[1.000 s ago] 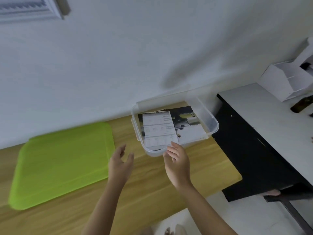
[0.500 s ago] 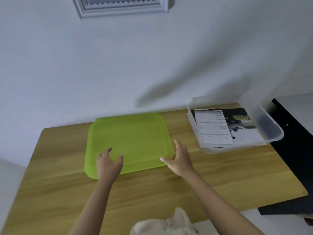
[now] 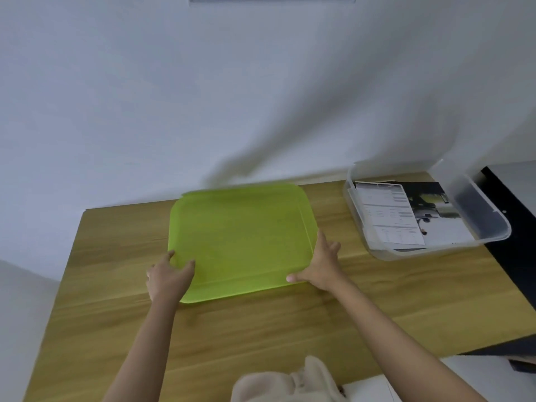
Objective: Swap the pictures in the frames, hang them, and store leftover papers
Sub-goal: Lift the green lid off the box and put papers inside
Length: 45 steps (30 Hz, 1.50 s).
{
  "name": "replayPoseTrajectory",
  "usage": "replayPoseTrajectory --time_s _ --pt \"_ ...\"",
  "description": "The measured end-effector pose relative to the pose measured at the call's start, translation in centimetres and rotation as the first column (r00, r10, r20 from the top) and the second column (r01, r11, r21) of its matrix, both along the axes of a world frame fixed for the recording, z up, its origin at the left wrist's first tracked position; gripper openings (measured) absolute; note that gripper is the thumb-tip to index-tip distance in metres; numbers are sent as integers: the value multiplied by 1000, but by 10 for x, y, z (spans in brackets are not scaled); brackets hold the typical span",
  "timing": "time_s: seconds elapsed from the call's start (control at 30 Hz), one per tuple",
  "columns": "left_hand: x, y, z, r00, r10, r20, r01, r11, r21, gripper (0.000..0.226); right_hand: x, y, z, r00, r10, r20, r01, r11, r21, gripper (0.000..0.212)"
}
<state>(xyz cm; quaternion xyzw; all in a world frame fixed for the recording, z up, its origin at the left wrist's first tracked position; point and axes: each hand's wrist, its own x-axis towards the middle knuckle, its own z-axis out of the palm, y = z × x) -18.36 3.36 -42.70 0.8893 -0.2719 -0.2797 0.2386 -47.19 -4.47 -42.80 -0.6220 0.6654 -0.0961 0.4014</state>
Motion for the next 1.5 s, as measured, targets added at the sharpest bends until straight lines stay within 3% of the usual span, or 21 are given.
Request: replayPoseTrajectory --time_s 0.3,0.5,0.93,1.2,1.33,1.5 --pt "-37 -8 38 997 -73 -35 58 942 -330 60 -61 -11 72 997 10 76 11 962 -272 149" --pt "-104 -34 64 988 -152 -6 138 912 -385 60 -141 -38 103 994 34 104 7 929 -370 138" --pt "-299 -119 59 951 -290 -108 237 907 -348 65 -358 -96 85 996 -13 90 45 926 -374 137" --pt "-355 -155 65 955 -296 -8 289 937 -196 64 -407 -147 71 990 66 128 -27 958 -286 126" --pt "-364 -159 67 957 -282 65 289 947 -138 63 -415 -163 56 991 73 115 -43 969 -245 133" --pt "-370 -159 61 954 -296 40 299 950 -89 64 -424 -164 55 985 91 146 -60 977 -204 125"
